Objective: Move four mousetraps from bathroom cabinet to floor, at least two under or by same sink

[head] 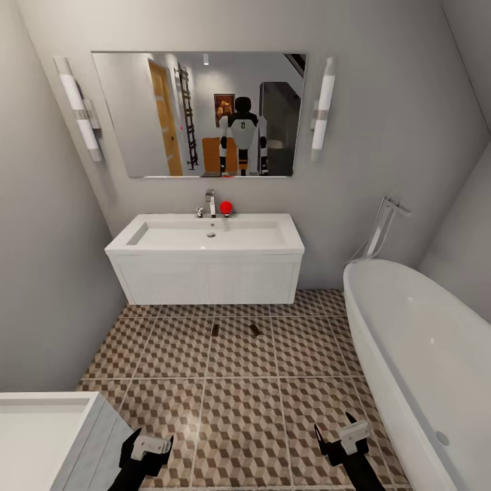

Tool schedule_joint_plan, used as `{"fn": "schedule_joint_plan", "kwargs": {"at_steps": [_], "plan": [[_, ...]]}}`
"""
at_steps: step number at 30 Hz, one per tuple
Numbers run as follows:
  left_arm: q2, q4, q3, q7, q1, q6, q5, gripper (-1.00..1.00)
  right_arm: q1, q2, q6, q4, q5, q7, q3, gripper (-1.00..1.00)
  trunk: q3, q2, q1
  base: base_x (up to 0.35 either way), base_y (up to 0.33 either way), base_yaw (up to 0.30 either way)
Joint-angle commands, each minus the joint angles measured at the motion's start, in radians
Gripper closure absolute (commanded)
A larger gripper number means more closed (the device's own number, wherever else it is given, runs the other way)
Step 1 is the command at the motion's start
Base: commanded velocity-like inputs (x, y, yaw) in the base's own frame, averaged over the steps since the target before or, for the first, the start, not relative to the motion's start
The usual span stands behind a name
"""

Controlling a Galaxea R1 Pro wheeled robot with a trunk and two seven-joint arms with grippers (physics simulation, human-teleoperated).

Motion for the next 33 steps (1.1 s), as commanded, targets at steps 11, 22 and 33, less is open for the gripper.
{"fn": "schedule_joint_plan", "kwargs": {"at_steps": [11, 22, 33], "plan": [[-0.002, 0.003, -0.007, -0.008, -0.001, -0.004, 0.009, -1.00, 0.009, -0.011, -0.018, -0.006, 0.011, -0.020, 0.006, -1.00, -0.002, -0.002, 0.001, 0.000, 0.000, 0.000], [-0.007, 0.003, -0.007, -0.008, -0.001, -0.004, 0.010, -1.00, 0.011, -0.002, -0.030, -0.006, 0.011, -0.020, 0.007, -1.00, -0.002, -0.002, 0.001, 0.000, 0.000, 0.000], [-0.010, 0.003, -0.007, -0.008, -0.001, -0.004, 0.010, -1.00, 0.011, -0.002, -0.032, -0.006, 0.011, -0.020, 0.007, -1.00, -0.002, -0.002, 0.001, -0.110, 0.000, 0.000]]}}
